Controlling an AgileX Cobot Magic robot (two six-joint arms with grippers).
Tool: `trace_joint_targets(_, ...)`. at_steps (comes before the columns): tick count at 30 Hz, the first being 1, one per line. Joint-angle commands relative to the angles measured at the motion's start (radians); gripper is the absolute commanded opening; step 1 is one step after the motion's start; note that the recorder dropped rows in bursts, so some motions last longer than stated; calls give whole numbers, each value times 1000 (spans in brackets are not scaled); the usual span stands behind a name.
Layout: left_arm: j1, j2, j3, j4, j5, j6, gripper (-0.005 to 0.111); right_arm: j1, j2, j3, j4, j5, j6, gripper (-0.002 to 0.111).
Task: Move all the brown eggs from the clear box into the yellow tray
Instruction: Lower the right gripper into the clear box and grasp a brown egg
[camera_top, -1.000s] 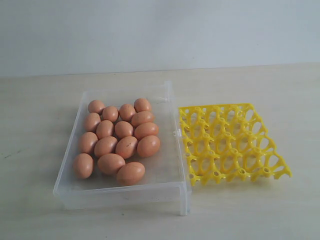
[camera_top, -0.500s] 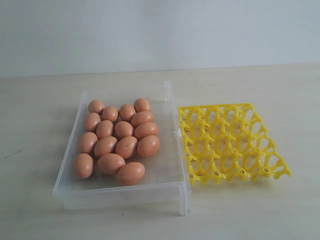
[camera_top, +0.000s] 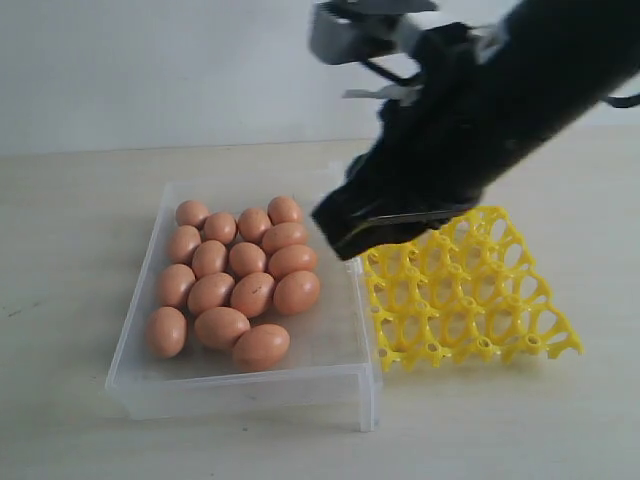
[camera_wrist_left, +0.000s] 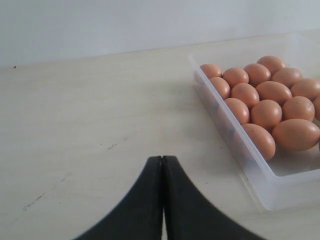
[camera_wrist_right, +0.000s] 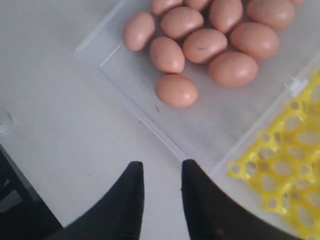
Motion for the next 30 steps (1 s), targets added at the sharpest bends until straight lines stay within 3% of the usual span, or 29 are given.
trace_joint_targets(1, -4, -6, -4, -3, -10, -3, 0, 89, 187, -171, -64, 22, 81, 45)
trace_joint_targets(9, -4, -6, -4, -3, -10, -3, 0, 170, 514, -450, -135, 54, 206, 50)
trace_joint_targets(17, -4, -6, -4, -3, -10, -3, 0, 216, 736, -677, -185, 122, 64, 50)
trace_joint_targets(23, -4, -6, -4, -3, -10, -1, 0, 221, 798, -707, -290, 136, -95, 61)
trace_joint_targets(30, -4, -6, -4, -3, -10, -3, 0, 221, 809, -707, -346, 65, -137, 61)
